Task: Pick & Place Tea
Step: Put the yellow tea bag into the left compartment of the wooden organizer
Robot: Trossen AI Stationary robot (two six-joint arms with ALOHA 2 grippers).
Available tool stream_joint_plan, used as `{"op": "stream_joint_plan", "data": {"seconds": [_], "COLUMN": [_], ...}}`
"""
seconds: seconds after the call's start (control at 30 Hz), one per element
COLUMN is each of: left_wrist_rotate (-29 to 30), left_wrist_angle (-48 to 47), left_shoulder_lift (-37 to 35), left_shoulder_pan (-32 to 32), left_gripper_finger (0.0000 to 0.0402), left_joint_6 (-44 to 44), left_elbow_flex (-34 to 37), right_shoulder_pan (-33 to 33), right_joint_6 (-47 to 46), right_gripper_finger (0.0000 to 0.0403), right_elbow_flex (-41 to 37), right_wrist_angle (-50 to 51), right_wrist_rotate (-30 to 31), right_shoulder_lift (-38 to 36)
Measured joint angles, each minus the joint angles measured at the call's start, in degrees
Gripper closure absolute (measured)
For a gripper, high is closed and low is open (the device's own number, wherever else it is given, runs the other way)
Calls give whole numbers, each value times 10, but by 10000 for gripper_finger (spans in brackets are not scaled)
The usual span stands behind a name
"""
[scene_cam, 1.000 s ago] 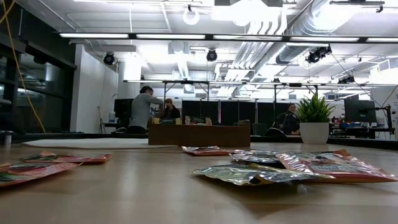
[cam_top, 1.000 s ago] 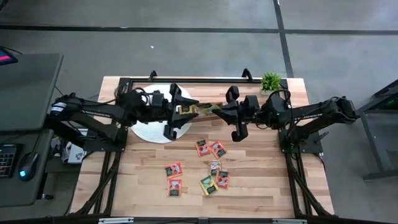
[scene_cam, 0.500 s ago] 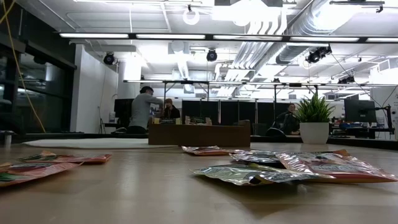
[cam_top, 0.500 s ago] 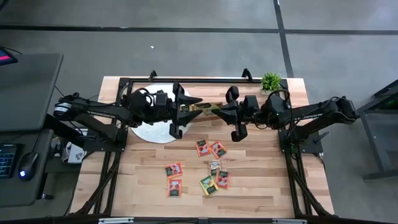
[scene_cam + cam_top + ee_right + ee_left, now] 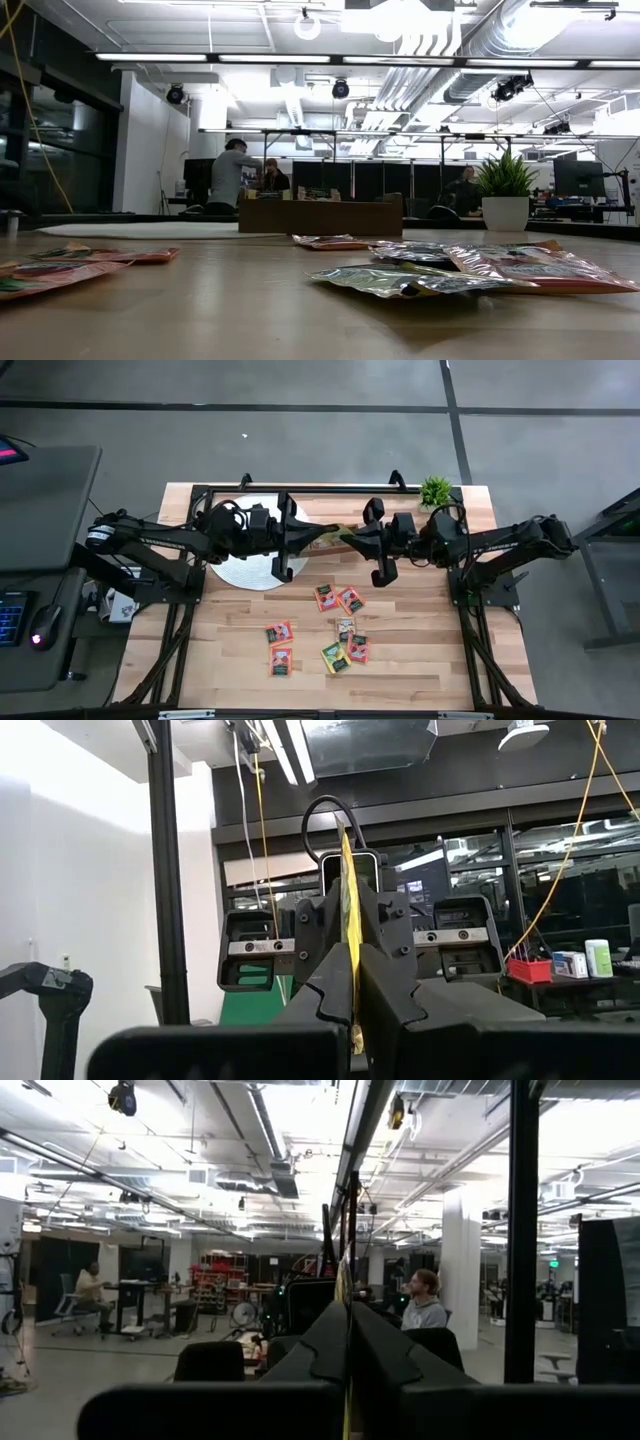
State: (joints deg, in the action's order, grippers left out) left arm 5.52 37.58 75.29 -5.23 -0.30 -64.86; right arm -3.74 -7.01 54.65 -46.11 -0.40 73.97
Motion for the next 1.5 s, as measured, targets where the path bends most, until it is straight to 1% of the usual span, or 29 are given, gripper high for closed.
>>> {"op": "stream_joint_plan", "data": {"seconds": [0.2, 0.33, 0.57, 0.73, 0.83, 0.93, 1.07, 1.2, 1.3, 1.4, 1.5], "left_wrist_rotate": [13, 13, 14, 18, 22, 29, 32, 28, 17, 0, -13], "left_wrist_angle": [0, 0, 0, -27, -92, -175, -293, -384, -397, -403, -351], "left_shoulder_lift": [0, 0, 0, 0, -13, -40, -55, -53, -42, -31, -31], "left_shoulder_pan": [0, 0, 0, 2, 17, 36, 60, 87, 107, 129, 147], "left_gripper_finger": [400, 401, 401, 401, 401, 401, 401, 401, 401, 401, 401], "left_joint_6": [5, 7, 14, 22, 30, 32, 35, 42, 41, 25, -1], "left_elbow_flex": [0, 0, 0, 0, 0, 0, 0, 0, 10, 43, 94], "right_shoulder_pan": [0, 0, 0, 3, 3, 3, 2, -8, -20, -30, -42], "right_joint_6": [1, 2, 9, 20, 39, 59, 53, 36, 31, 30, 30], "right_gripper_finger": [399, 375, 299, 239, 212, 196, 193, 196, 198, 198, 199], "right_elbow_flex": [0, 0, 0, -1, -1, -1, -1, -1, -1, -1, -1], "right_wrist_angle": [0, 0, 0, 8, 62, 171, 306, 386, 415, 423, 433], "right_wrist_rotate": [0, 0, -15, -1, 37, 88, 130, 152, 168, 181, 192], "right_shoulder_lift": [0, 0, 0, -18, -53, -102, -168, -213, -231, -241, -242]}}
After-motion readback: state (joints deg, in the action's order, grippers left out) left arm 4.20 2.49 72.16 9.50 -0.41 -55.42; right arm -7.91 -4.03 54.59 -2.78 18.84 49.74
